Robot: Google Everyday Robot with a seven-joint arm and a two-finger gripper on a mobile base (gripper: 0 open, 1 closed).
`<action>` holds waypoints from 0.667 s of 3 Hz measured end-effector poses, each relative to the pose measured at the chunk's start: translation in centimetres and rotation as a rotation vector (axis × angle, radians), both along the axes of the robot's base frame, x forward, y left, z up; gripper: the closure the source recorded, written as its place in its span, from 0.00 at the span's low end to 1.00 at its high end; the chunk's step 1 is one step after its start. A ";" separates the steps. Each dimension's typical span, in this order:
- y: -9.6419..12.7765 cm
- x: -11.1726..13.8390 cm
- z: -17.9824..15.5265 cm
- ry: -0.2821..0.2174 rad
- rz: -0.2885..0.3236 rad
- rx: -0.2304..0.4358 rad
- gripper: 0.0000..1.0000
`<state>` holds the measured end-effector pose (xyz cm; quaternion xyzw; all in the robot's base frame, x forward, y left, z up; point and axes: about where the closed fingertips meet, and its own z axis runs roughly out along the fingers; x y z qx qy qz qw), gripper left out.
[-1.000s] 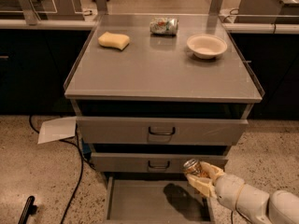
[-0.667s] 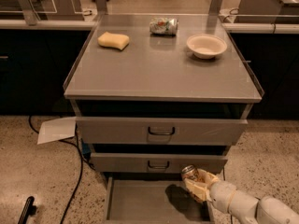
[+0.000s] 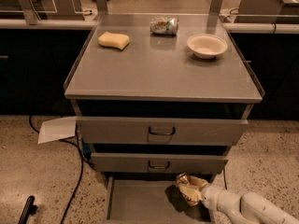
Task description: Place orange can into bottom drawer
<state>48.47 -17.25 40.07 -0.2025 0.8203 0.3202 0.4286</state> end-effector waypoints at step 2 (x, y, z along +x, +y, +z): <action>-0.2 0.1 -2.3 0.031 -0.015 -0.003 1.00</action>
Offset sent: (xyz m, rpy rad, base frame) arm 0.0015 -0.0125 -0.0476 -0.0027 0.0601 -0.0549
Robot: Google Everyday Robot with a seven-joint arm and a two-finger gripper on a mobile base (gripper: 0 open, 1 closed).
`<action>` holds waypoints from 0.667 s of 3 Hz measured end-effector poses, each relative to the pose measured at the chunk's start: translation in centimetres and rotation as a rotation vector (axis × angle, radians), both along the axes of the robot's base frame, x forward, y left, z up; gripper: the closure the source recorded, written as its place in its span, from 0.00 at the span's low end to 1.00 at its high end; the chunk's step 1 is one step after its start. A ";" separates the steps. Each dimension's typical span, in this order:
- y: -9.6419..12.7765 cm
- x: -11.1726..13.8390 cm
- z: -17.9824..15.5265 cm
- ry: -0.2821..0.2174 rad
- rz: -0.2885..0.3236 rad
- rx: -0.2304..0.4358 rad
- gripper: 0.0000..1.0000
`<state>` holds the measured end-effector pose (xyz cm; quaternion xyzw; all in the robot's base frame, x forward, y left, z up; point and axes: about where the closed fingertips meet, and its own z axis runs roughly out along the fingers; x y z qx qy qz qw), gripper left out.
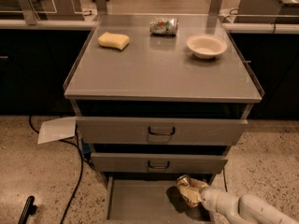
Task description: Place orange can into bottom drawer
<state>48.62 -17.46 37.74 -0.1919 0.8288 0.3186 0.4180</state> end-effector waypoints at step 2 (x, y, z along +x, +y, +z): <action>-1.0 0.8 -9.3 0.098 -0.026 0.125 1.00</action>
Offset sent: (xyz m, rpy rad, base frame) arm 0.0189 -0.0122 -0.1664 0.2042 0.1996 -0.0321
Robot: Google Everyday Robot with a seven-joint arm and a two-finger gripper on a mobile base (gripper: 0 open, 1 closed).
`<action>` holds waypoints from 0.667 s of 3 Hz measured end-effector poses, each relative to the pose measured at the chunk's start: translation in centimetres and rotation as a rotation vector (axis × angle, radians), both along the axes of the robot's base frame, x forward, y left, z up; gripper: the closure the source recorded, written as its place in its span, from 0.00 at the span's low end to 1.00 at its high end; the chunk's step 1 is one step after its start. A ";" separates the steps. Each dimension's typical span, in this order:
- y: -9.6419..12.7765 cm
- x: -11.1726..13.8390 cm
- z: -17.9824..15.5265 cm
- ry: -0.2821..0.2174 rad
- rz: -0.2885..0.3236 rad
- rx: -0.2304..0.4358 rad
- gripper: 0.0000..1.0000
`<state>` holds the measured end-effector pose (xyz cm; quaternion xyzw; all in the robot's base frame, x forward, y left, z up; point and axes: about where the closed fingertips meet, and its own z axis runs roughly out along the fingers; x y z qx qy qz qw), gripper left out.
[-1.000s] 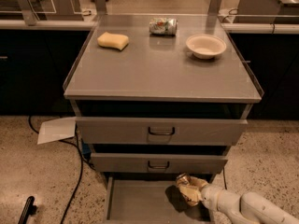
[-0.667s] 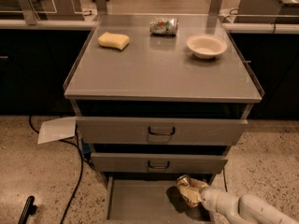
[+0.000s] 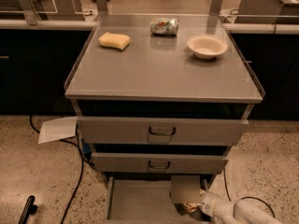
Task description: Place orange can into bottom drawer
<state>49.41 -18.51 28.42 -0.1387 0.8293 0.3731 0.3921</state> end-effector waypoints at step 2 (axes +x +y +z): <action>1.0 0.9 -8.4 0.165 0.030 0.032 1.00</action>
Offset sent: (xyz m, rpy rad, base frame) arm 0.0112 0.0111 -0.1317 0.0267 0.2741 0.0463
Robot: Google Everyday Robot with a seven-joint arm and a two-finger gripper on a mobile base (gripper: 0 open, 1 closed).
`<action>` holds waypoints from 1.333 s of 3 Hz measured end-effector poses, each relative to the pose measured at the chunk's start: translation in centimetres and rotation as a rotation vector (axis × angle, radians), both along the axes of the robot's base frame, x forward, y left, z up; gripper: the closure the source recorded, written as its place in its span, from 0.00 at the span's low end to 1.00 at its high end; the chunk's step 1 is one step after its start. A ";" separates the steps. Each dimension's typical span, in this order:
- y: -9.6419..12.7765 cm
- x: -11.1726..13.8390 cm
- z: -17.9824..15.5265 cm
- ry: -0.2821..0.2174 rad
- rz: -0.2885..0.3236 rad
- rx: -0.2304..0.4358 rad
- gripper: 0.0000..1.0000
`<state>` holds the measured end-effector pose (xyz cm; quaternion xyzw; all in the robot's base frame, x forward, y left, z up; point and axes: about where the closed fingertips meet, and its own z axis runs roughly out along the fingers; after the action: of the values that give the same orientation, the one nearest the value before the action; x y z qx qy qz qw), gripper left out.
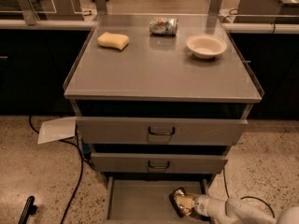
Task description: Place orange can into bottom drawer
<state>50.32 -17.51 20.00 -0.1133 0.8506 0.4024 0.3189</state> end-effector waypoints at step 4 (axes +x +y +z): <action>0.0 0.2 -0.3 0.005 0.003 -0.004 0.11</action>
Offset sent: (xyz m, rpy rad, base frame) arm 0.0016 0.0002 -0.0028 -0.0041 0.0048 0.0027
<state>50.48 -17.47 19.72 -0.1142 0.8520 0.4015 0.3160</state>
